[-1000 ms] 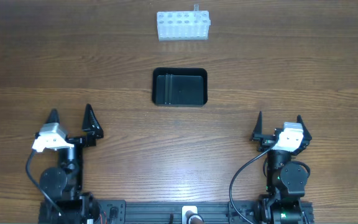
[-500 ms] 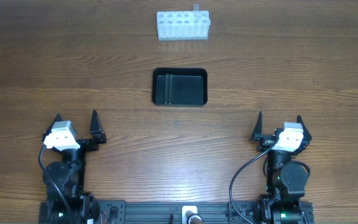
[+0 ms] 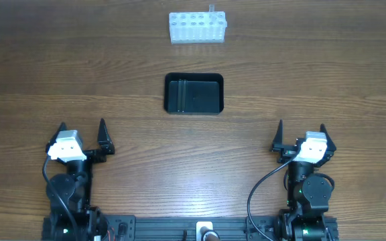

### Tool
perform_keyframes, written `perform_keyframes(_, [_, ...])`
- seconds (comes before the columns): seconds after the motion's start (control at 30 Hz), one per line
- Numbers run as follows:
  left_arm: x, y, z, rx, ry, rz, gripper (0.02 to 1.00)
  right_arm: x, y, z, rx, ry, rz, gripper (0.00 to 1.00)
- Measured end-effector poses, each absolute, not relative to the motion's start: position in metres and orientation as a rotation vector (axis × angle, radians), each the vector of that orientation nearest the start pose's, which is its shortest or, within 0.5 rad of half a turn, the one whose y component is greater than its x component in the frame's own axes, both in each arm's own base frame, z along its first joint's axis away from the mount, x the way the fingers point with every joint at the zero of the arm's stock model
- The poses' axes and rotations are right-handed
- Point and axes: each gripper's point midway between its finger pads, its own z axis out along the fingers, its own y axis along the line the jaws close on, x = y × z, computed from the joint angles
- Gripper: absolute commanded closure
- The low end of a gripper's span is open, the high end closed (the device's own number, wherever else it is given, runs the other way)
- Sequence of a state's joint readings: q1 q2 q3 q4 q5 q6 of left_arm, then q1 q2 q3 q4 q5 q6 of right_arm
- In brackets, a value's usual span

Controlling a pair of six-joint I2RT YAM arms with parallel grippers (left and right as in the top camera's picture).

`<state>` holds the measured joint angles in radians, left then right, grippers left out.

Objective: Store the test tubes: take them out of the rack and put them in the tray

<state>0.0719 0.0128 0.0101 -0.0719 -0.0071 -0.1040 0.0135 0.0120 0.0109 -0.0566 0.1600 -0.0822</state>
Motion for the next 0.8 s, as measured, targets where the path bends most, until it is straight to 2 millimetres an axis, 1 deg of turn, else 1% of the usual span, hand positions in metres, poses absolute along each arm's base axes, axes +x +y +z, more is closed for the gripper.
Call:
perform_keyframes(0.7, [0.2457, 0.0189, 0.1579, -0.15, 1.639, -0.019, 0.023, 0.2447, -0.0241, 0.1626, 0.045, 1.629, -0.184, 0.009])
perform_keyframes(0.8, [0.2457, 0.0189, 0.1579, -0.15, 1.639, -0.018, 0.02, 0.2449, -0.0181, 0.161, 0.017, 1.642, -0.155, 0.009])
